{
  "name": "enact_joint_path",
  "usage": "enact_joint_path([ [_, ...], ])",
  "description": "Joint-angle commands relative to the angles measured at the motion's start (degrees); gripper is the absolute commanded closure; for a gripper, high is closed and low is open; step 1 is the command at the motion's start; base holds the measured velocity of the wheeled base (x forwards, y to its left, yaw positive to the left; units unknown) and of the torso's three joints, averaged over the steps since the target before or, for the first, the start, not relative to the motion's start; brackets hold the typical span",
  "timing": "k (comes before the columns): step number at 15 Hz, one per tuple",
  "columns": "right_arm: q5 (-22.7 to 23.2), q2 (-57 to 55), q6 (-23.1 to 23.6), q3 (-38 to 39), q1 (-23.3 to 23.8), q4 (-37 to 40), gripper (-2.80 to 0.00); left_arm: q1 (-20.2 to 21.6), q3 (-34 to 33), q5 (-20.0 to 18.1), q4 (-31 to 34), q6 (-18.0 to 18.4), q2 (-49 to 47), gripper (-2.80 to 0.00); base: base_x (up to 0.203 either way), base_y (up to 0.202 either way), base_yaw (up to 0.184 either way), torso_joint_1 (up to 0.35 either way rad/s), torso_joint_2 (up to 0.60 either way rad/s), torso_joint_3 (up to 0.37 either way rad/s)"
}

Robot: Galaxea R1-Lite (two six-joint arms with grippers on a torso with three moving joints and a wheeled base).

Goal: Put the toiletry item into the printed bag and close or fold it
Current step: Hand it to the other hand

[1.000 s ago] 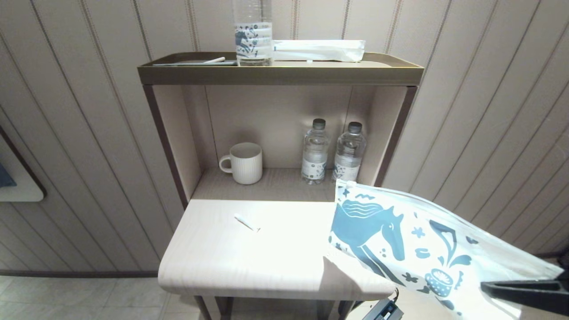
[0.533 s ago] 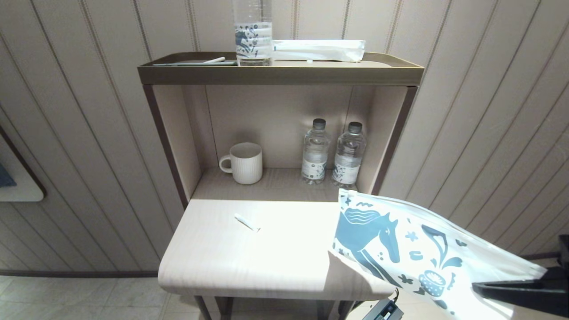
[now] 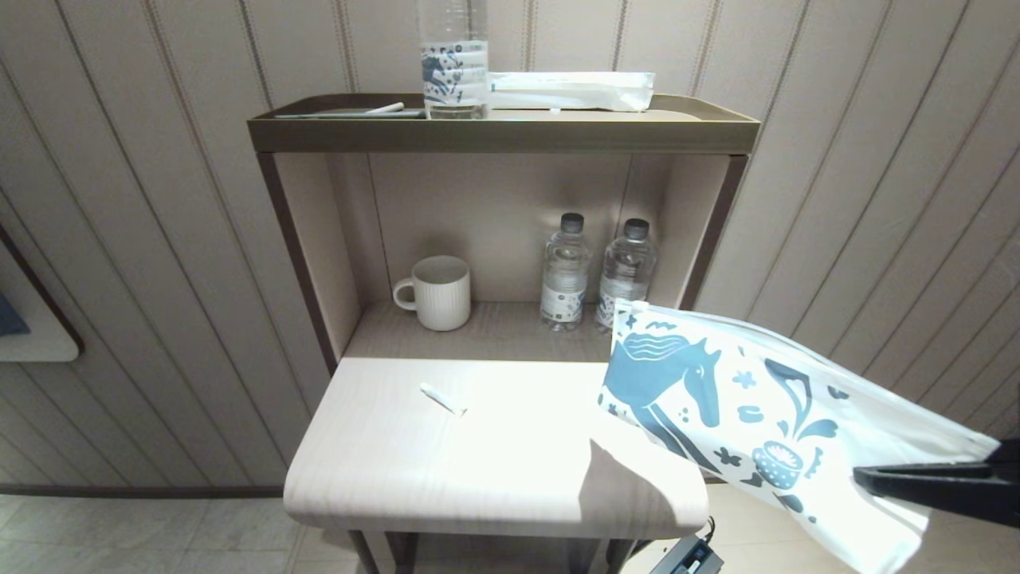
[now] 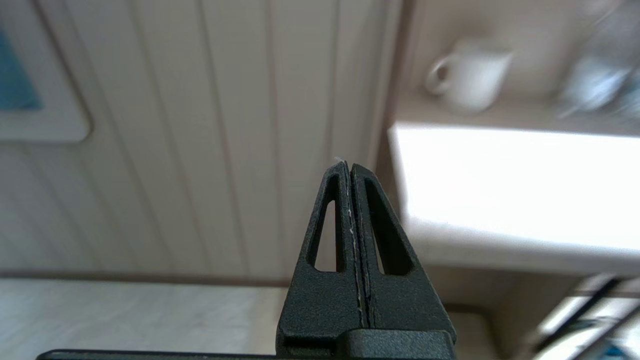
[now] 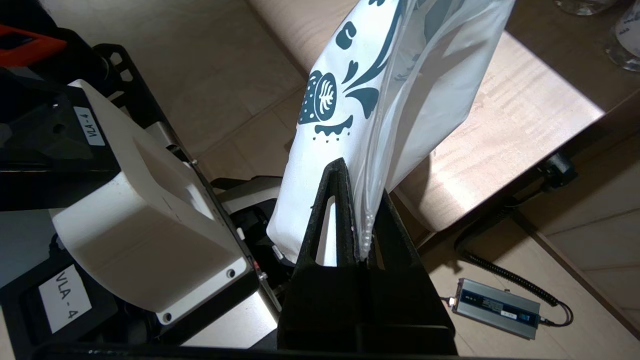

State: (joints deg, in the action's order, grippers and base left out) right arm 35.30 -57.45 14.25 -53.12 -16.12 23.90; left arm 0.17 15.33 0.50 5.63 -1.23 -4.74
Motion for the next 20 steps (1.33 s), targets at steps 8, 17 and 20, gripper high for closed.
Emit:
enact_joint_path([
  [8, 0.56, -6.81, -1.25, -3.66, -12.76, 0.03, 0.0, -2.82, 26.37, -50.18, 5.73, -11.49, -38.87, 0.0, 0.0, 0.0, 0.0, 0.0, 0.0, 0.0],
  [17, 12.39, -9.91, -1.55, -6.83, -15.47, -2.51, 0.0, -4.21, 25.7, -61.58, 1.14, -3.96, -52.44, -2.8, 0.0, 0.0, 0.0, 0.0, 0.0, 0.0],
  [20, 15.66, -11.82, -1.9, -8.97, -19.09, -3.49, 0.0, -4.21, 22.17, -61.78, -6.04, -3.68, -53.7, -2.8, 0.0, 0.0, 0.0, 0.0, 0.0, 0.0],
])
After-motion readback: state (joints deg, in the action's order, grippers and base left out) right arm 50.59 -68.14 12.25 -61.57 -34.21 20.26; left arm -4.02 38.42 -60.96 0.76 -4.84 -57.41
